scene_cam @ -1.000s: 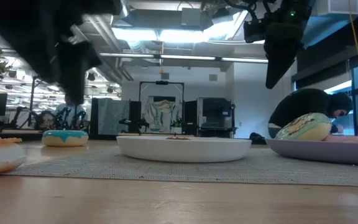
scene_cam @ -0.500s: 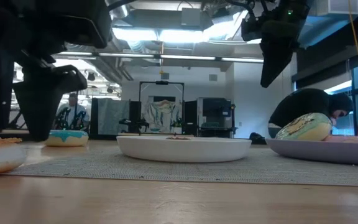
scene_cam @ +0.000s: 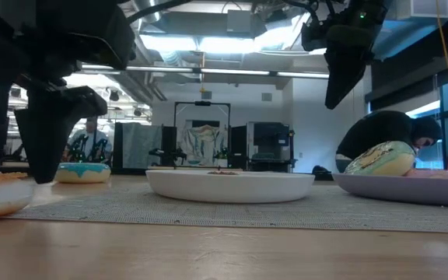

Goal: Pick & Place donuts
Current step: Put the small orange donut on the white plate

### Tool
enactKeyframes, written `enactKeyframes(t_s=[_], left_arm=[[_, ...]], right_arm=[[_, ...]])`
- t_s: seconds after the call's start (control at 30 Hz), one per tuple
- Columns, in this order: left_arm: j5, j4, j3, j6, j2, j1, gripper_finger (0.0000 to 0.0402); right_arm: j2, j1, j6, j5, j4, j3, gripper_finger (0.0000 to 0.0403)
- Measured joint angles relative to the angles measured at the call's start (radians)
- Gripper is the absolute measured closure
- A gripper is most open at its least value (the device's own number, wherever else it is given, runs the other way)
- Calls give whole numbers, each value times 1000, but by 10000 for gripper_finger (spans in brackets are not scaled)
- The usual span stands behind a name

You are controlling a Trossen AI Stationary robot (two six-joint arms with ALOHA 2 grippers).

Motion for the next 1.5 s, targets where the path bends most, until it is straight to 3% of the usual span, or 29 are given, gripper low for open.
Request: enactKeyframes(t_s=[0.13, 0.33, 0.87, 1.1, 1.5], left_arm=[[48, 8, 0, -11, 37, 0, 165], [39, 10, 2, -42, 52, 2, 170], [43, 2, 58, -44, 54, 26, 297], [39, 3, 116, 1, 54, 125, 322], [-3, -4, 172, 174, 54, 363, 327]], right_arm=[[0, 0, 0, 19, 0, 0, 233], [0, 0, 0, 23, 0, 0, 233], [0, 0, -4, 23, 0, 0, 233], [0, 0, -4, 23, 0, 0, 233], [0, -1, -5, 24, -8, 0, 233]])
